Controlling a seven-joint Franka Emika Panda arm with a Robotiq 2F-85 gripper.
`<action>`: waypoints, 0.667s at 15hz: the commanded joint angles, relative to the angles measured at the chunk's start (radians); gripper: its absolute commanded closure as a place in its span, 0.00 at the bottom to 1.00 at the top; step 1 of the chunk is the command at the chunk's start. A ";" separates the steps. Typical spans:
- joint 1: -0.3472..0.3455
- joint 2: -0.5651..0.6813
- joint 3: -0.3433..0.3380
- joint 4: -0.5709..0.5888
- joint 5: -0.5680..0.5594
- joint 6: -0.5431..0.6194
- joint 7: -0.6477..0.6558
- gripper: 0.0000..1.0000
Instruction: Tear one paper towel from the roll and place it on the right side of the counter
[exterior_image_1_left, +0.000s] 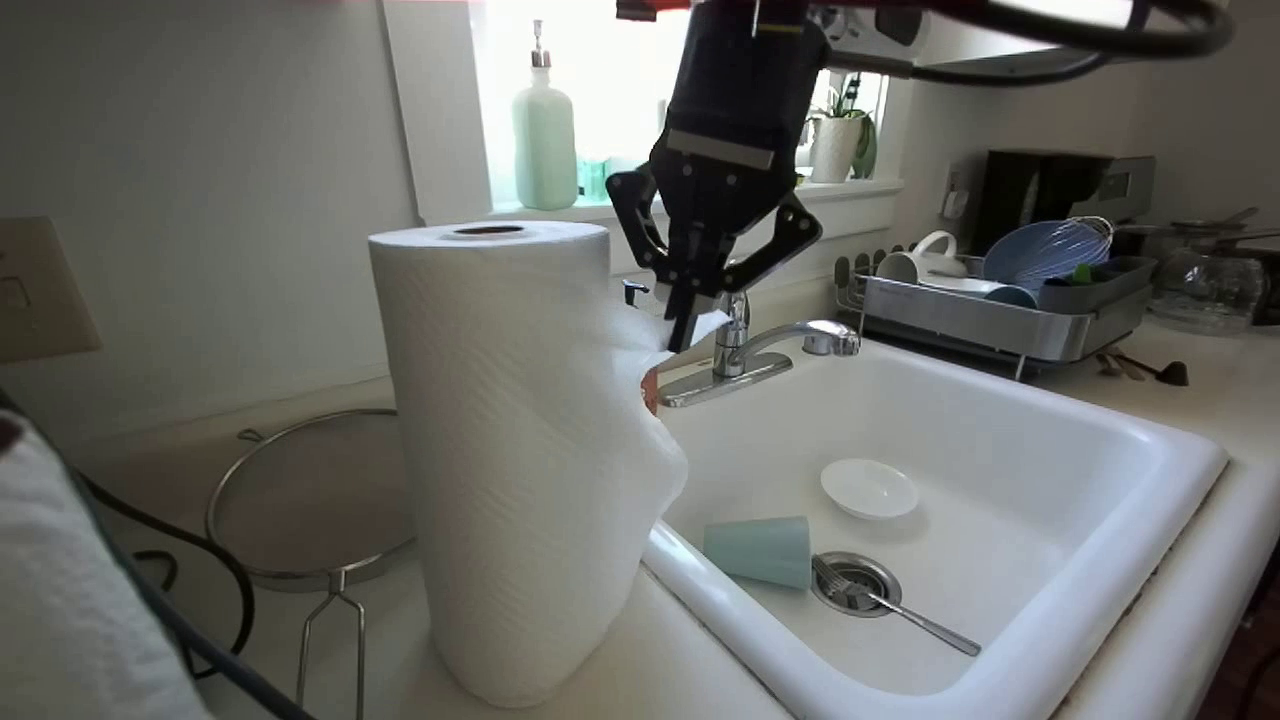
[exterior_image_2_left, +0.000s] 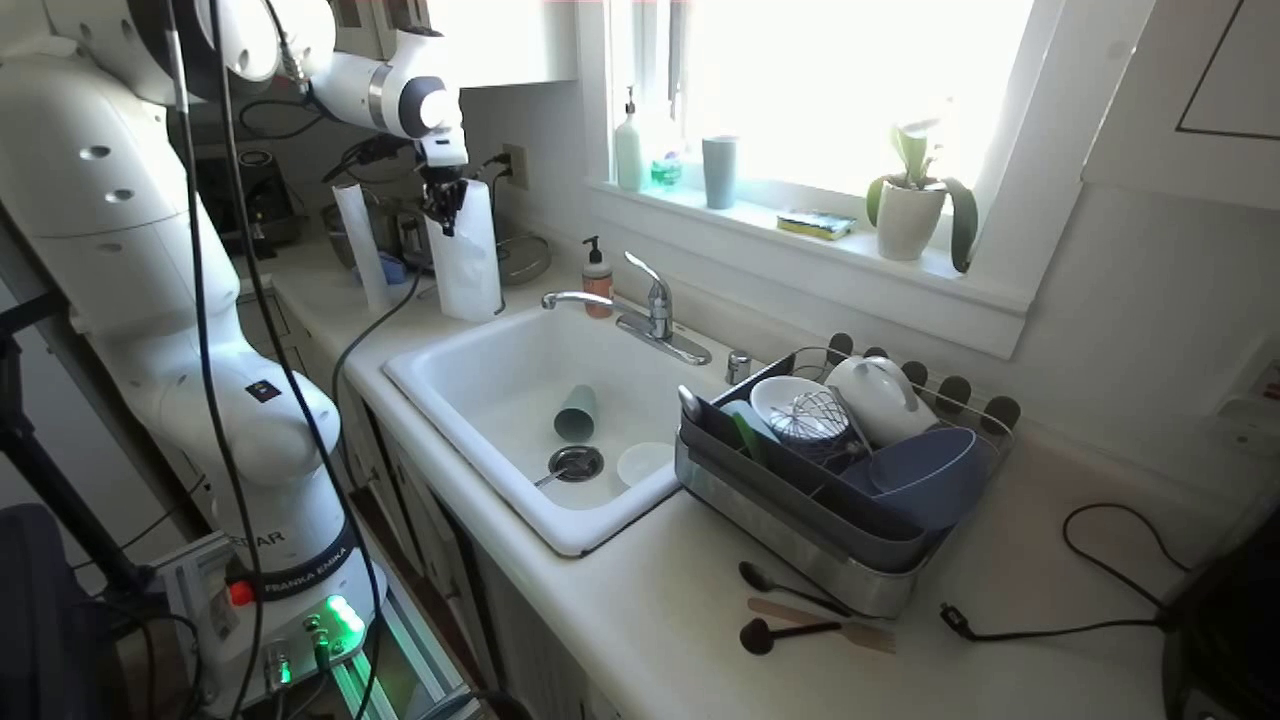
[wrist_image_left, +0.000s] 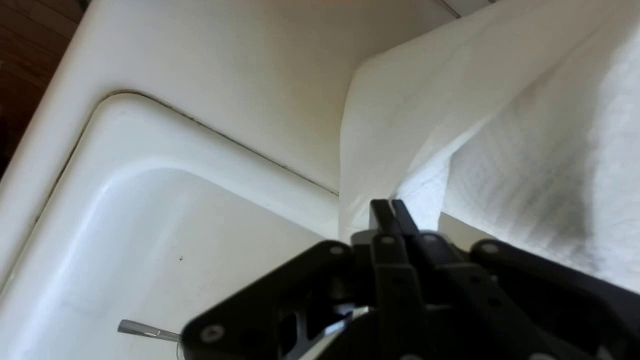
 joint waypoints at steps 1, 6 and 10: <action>0.007 -0.011 -0.024 -0.071 0.028 0.046 -0.029 1.00; 0.005 -0.007 -0.036 -0.128 0.020 0.076 -0.028 1.00; 0.005 -0.003 -0.040 -0.156 0.016 0.086 -0.025 1.00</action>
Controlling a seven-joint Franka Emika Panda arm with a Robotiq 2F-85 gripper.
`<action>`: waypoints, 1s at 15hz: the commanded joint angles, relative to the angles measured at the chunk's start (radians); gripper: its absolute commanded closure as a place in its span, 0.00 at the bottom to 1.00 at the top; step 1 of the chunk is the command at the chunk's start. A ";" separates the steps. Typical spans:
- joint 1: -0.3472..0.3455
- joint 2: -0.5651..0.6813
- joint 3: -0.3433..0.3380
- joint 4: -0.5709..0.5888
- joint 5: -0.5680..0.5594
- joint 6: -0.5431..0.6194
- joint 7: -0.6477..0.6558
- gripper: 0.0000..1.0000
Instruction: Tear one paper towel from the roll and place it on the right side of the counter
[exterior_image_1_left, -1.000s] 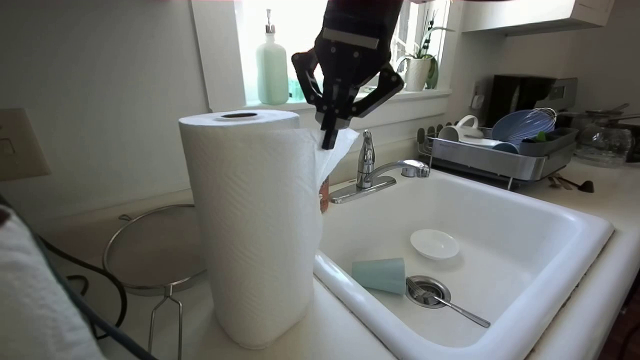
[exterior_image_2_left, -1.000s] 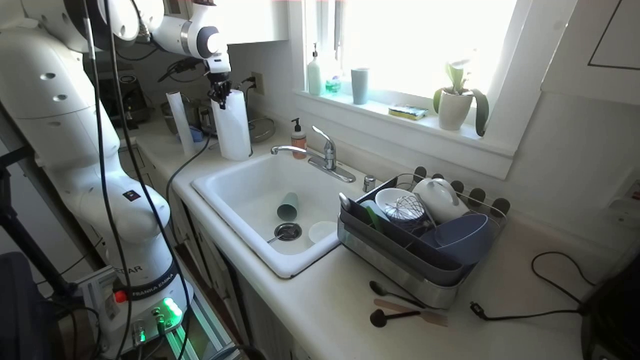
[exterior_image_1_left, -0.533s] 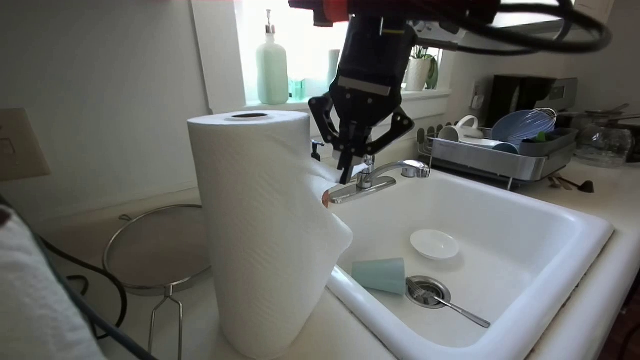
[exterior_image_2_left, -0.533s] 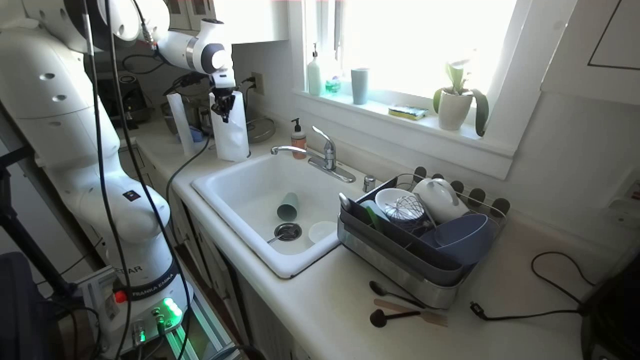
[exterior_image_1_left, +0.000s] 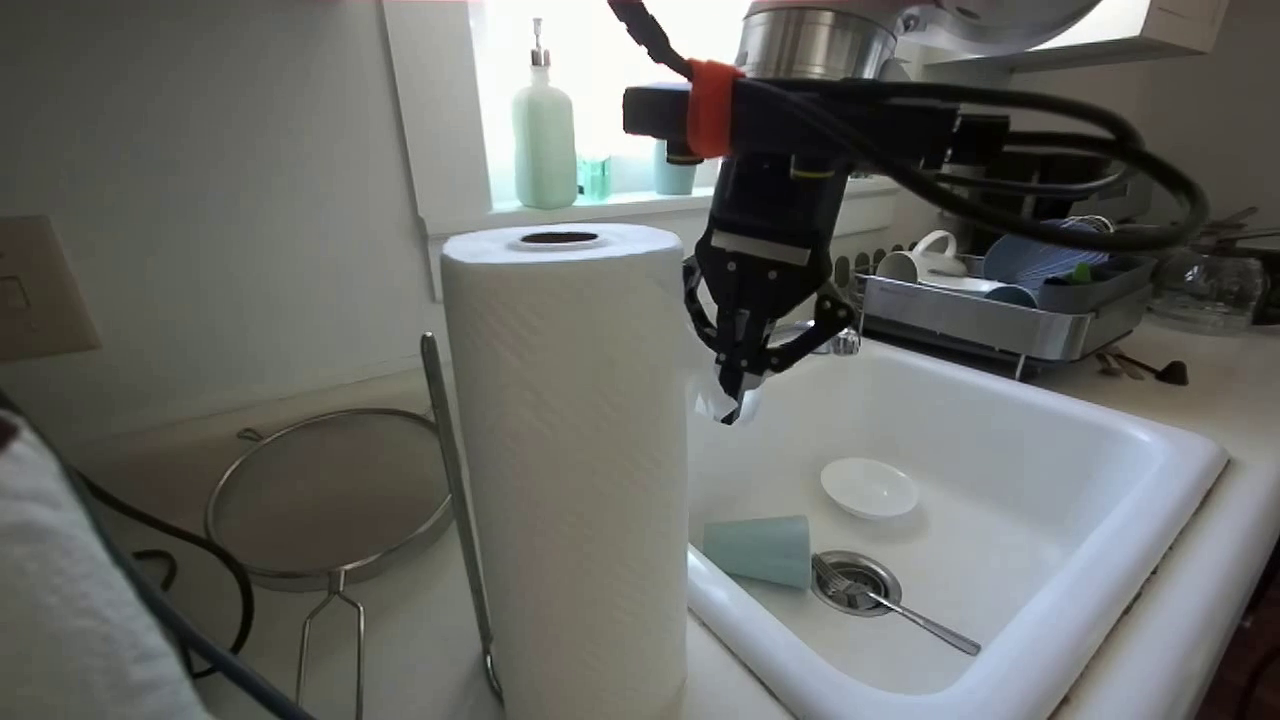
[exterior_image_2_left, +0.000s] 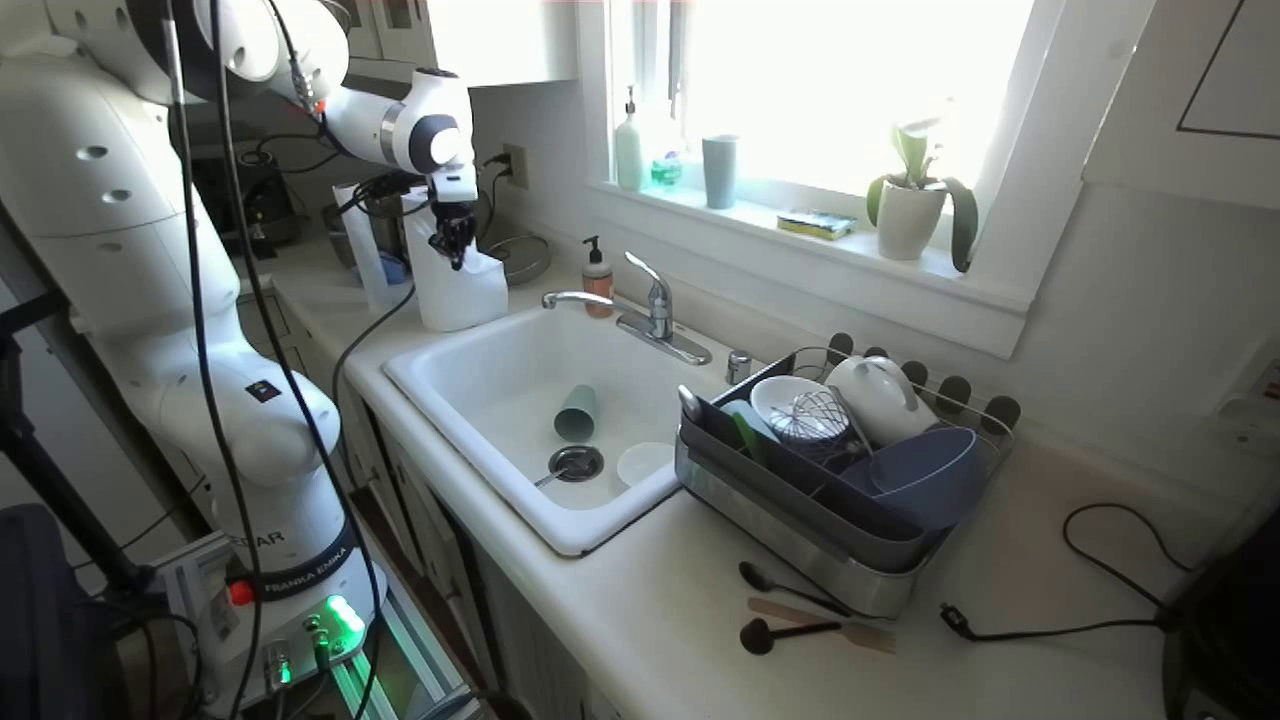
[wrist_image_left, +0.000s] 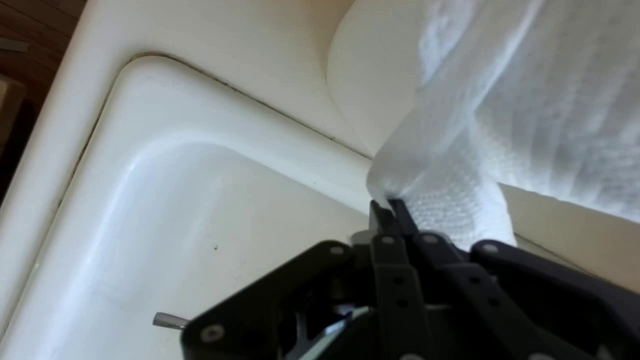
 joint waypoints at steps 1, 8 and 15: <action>0.005 -0.003 -0.011 -0.037 0.016 0.035 -0.017 1.00; 0.004 0.007 -0.016 -0.085 0.019 0.042 -0.019 1.00; 0.004 0.019 -0.020 -0.128 0.016 0.064 -0.021 1.00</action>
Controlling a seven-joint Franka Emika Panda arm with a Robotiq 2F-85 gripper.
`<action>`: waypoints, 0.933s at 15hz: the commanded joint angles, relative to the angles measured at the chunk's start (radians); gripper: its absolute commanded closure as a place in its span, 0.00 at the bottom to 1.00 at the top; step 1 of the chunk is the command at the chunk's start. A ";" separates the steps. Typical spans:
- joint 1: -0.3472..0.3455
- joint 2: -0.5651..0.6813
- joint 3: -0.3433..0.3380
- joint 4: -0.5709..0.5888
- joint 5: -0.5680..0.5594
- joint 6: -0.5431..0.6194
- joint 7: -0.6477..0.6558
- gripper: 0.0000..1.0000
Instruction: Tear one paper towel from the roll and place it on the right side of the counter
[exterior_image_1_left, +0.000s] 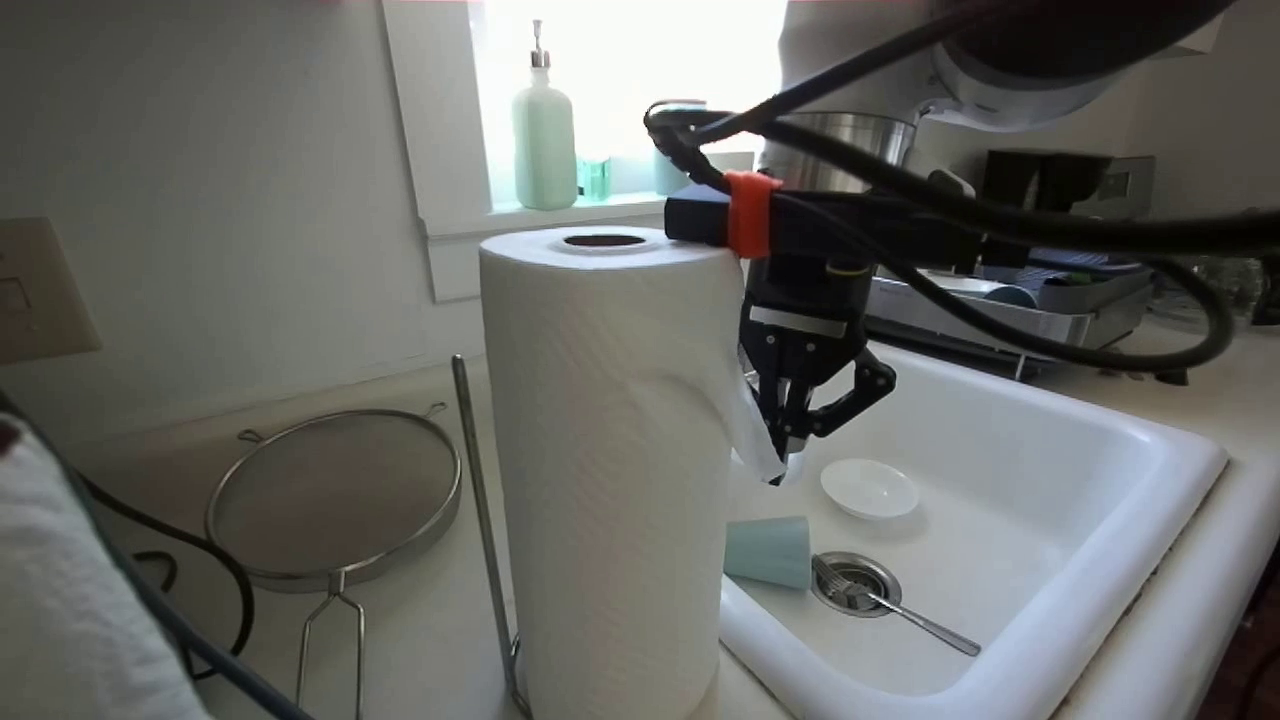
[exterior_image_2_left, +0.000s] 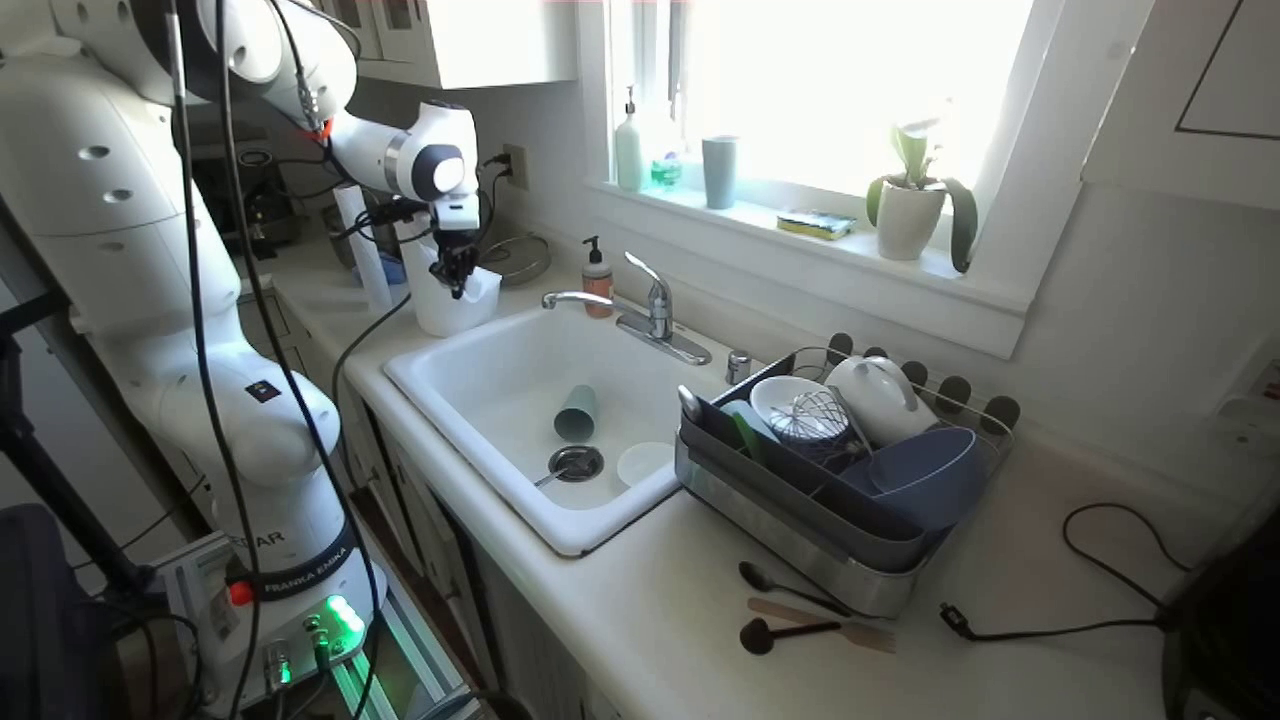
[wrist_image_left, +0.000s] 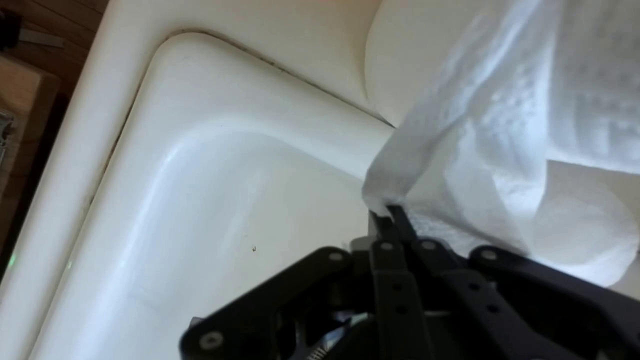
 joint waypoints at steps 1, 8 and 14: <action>0.004 0.013 -0.009 -0.037 0.009 0.038 -0.018 1.00; 0.002 0.021 -0.013 -0.074 -0.029 0.051 -0.010 1.00; 0.006 0.035 -0.007 -0.091 -0.054 0.060 -0.021 1.00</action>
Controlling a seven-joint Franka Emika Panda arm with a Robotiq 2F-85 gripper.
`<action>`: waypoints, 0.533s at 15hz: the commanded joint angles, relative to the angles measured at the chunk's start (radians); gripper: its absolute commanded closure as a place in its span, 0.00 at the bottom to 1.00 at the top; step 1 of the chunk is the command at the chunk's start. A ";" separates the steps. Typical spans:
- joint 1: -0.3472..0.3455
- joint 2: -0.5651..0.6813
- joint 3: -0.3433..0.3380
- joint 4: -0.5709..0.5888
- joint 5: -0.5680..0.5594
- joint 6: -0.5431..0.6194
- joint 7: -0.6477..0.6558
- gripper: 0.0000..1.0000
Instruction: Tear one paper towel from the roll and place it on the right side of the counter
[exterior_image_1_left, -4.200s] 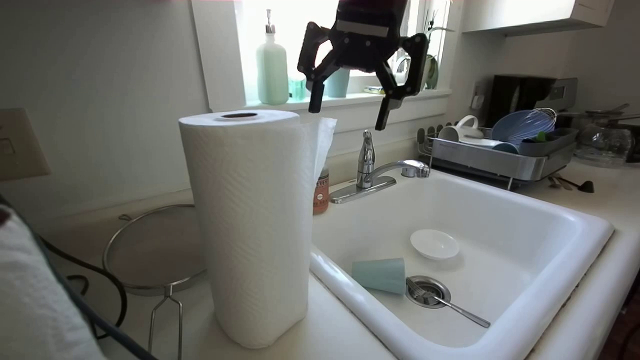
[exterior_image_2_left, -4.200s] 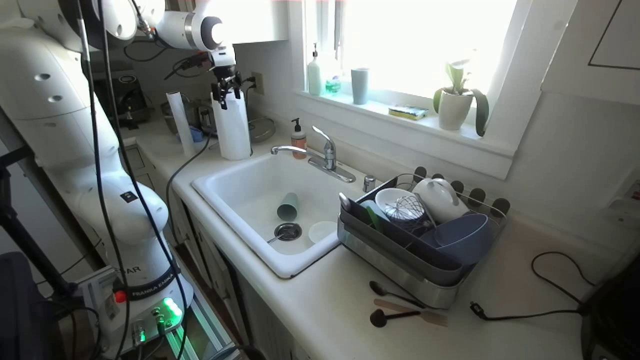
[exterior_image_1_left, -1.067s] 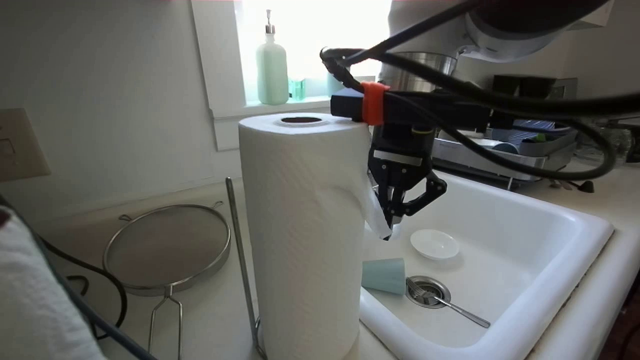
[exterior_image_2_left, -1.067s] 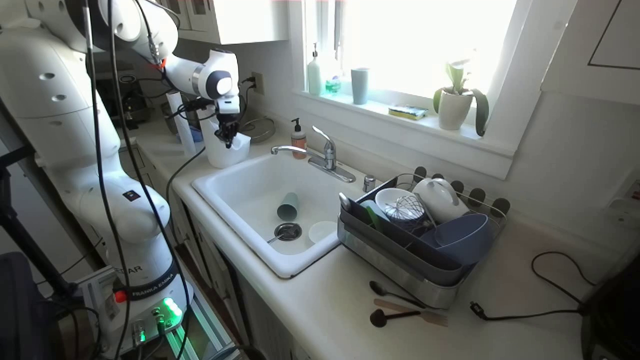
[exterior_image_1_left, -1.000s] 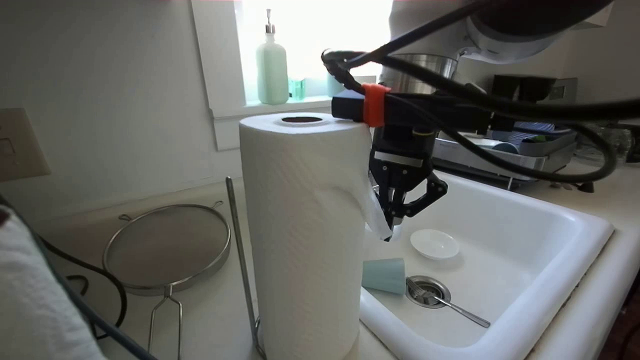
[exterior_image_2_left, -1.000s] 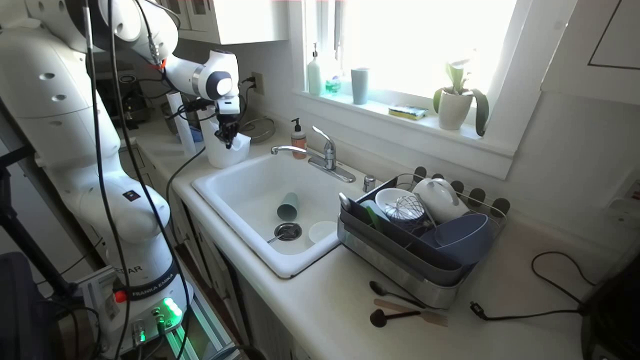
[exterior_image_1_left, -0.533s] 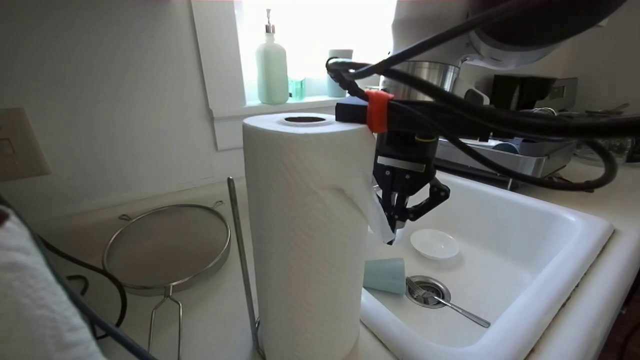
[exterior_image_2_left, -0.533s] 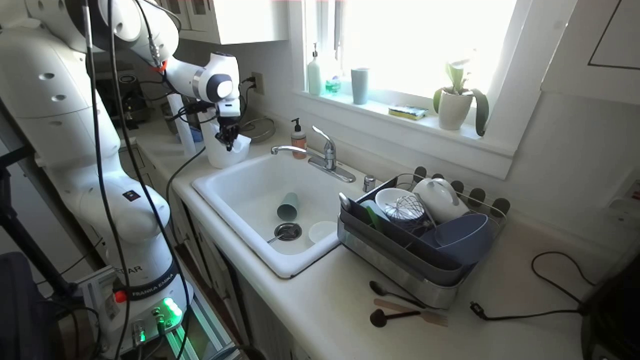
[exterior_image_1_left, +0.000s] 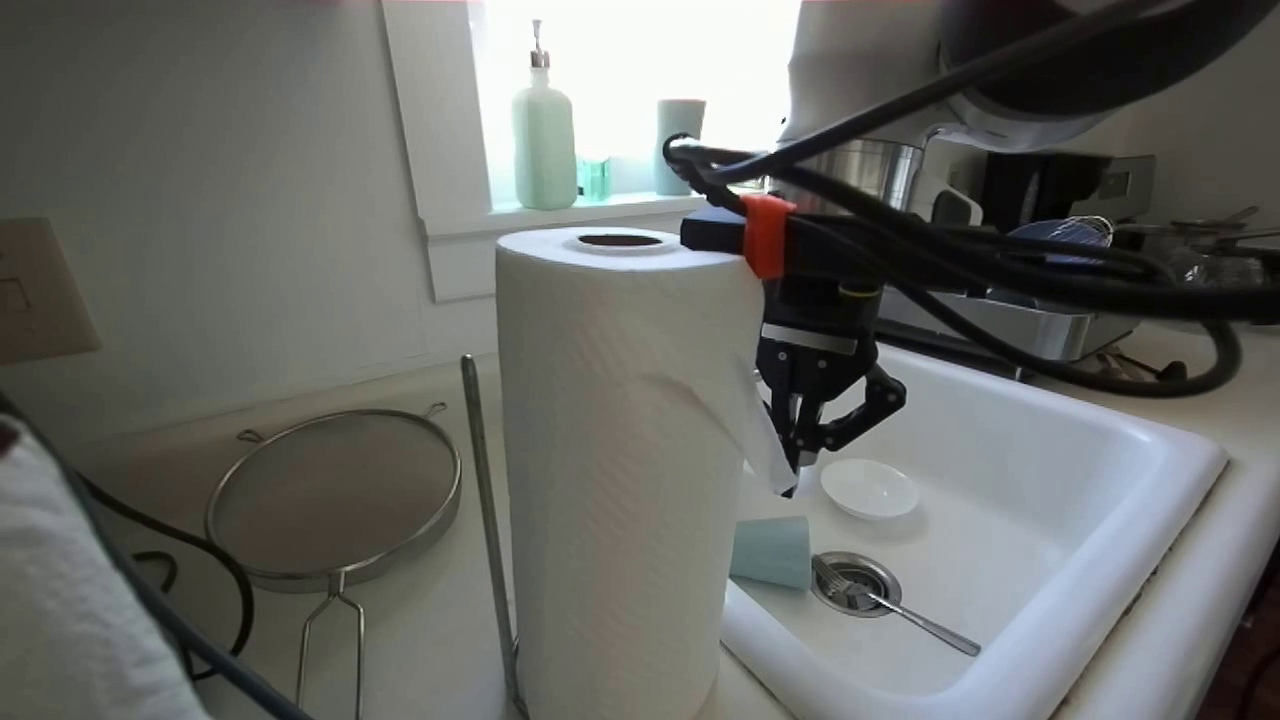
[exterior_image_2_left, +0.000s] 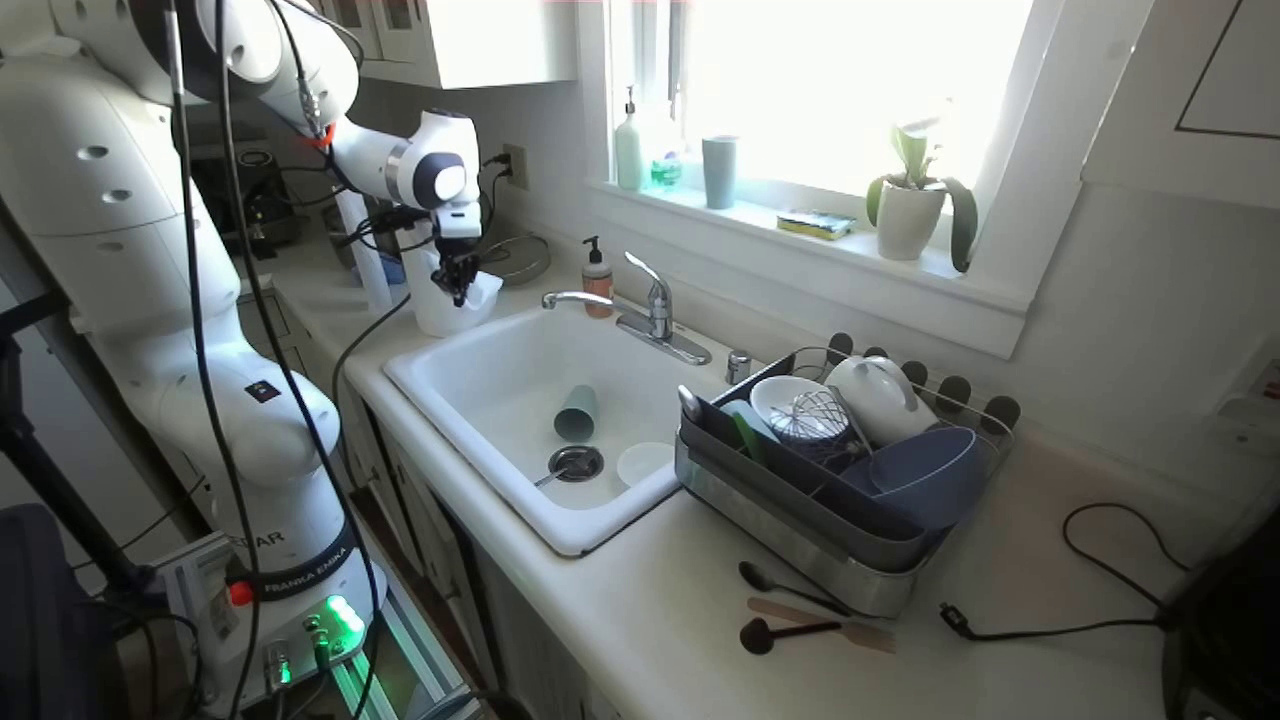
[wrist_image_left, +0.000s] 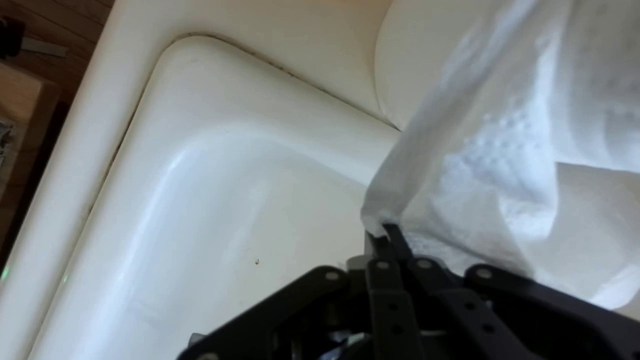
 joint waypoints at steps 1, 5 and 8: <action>0.008 0.038 0.000 -0.063 -0.050 0.044 -0.015 1.00; 0.009 0.048 0.003 -0.093 -0.076 0.107 -0.037 1.00; 0.011 0.058 0.007 -0.117 -0.093 0.187 -0.050 1.00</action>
